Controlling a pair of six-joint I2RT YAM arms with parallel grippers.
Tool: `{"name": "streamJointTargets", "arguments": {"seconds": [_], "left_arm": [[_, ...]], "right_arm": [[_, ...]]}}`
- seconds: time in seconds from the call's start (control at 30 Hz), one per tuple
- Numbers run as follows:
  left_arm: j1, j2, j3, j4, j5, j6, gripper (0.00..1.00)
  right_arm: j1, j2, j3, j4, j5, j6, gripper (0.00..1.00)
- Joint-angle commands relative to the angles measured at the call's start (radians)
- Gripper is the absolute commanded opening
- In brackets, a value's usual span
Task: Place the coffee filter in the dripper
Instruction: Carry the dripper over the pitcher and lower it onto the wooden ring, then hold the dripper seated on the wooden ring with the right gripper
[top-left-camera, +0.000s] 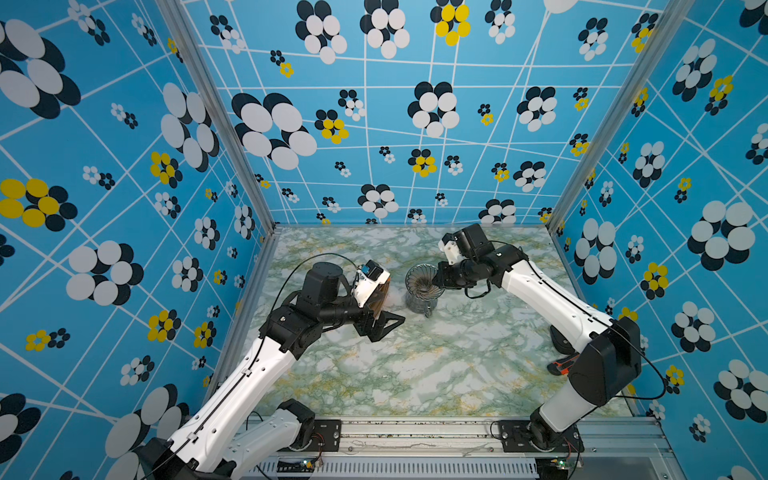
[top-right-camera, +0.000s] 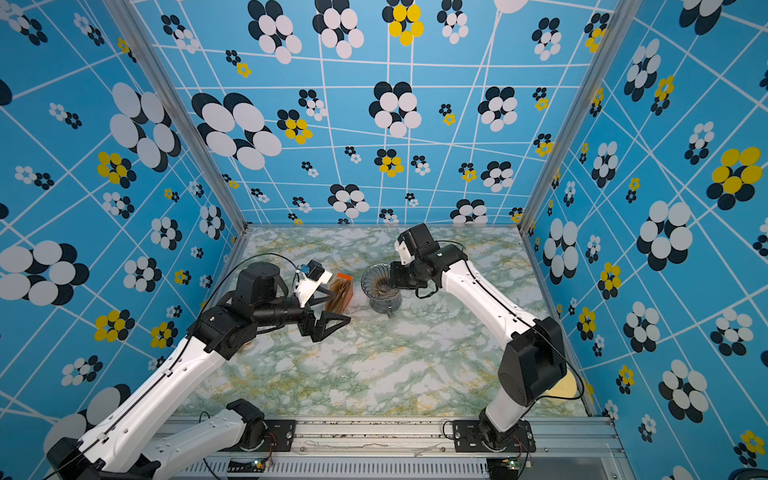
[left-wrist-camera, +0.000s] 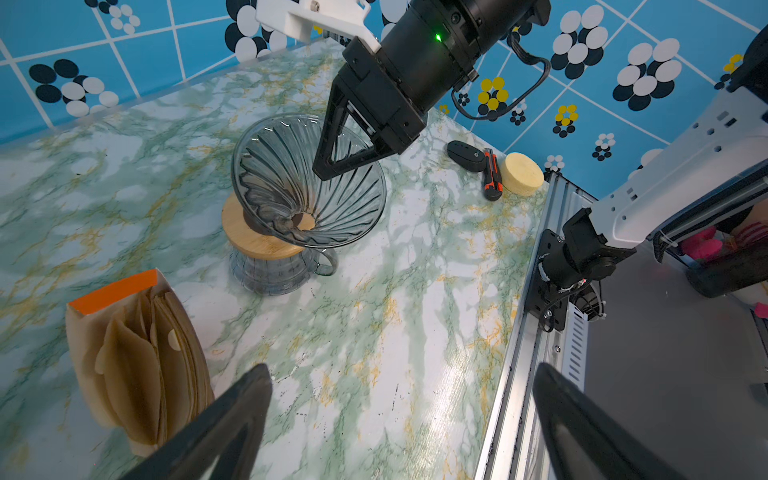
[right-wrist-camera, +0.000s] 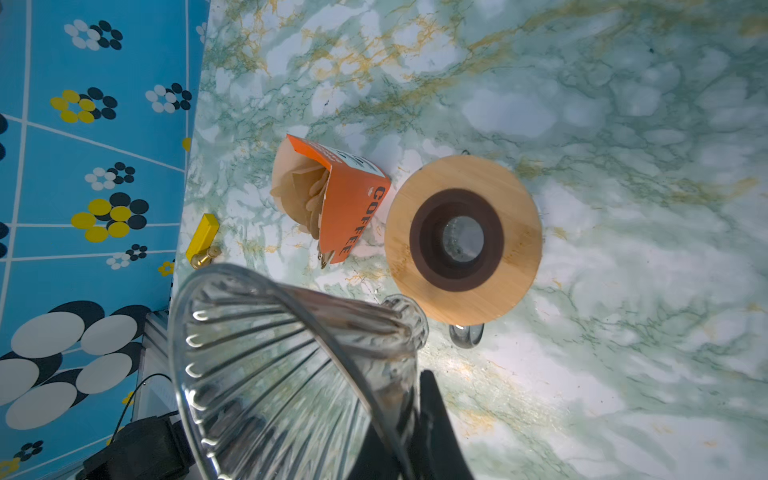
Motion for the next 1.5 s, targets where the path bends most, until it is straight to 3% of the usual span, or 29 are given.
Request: {"name": "streamJointTargets", "arguments": {"seconds": [0.0,0.4,1.47], "left_arm": [[0.007,-0.013,-0.011,0.015,-0.001,-0.004,0.99],[0.009,-0.012,-0.011,0.017,0.007,-0.004,0.99],[0.018,-0.021,-0.012,0.023,0.021,-0.007,0.99]], "right_arm": [[-0.020,0.044,0.054,-0.043,-0.038,-0.044,0.10],[-0.048,0.135,0.164,-0.046,-0.058,-0.049,0.10],[-0.094,0.192,0.150,-0.007,-0.121,-0.020,0.09]]}}
